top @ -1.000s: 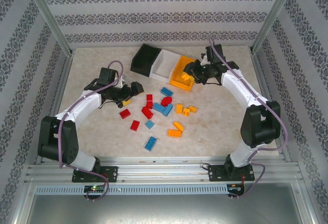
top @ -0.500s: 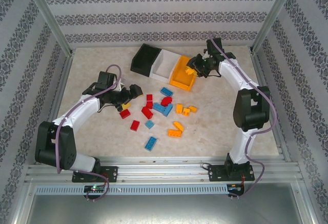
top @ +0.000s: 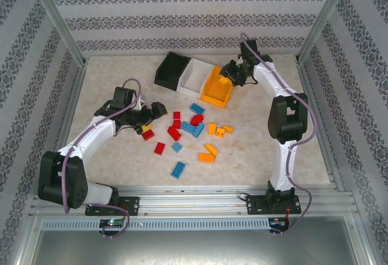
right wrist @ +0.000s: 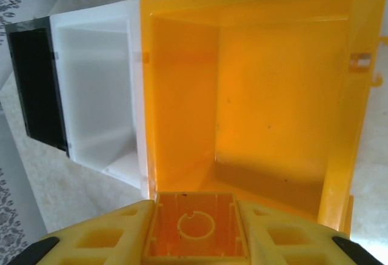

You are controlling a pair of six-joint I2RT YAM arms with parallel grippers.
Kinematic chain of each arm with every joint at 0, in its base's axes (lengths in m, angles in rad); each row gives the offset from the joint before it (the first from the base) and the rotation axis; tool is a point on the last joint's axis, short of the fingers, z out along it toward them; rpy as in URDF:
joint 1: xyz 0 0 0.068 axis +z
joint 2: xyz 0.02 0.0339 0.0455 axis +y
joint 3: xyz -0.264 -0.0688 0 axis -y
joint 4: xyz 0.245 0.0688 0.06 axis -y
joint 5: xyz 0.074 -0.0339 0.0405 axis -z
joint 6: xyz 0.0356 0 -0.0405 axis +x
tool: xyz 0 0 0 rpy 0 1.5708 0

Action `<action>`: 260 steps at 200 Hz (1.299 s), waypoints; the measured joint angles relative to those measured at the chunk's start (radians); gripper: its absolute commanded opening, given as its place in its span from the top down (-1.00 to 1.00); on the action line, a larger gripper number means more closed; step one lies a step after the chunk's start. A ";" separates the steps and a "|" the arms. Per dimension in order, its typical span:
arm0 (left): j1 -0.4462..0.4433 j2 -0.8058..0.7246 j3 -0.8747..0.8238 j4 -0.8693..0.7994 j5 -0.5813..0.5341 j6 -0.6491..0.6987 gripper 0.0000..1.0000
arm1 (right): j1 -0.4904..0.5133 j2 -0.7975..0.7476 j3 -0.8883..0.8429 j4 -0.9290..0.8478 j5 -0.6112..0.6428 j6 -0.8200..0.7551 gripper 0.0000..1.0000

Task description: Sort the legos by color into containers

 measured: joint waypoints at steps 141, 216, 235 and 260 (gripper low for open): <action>0.013 -0.021 -0.003 -0.066 -0.024 0.017 -1.00 | 0.079 0.072 0.159 -0.216 0.198 -0.150 -0.32; 0.005 -0.023 0.031 -0.112 -0.052 0.071 -0.99 | 0.079 -0.522 -0.332 -0.208 0.202 -0.194 -0.30; -0.030 -0.023 0.034 -0.140 -0.081 0.092 -0.99 | 0.089 -0.615 -0.508 -0.209 0.204 -0.188 -0.20; -0.098 -0.023 0.033 -0.142 -0.103 0.089 -0.99 | 0.128 -0.650 -0.694 -0.211 0.209 -0.176 -0.16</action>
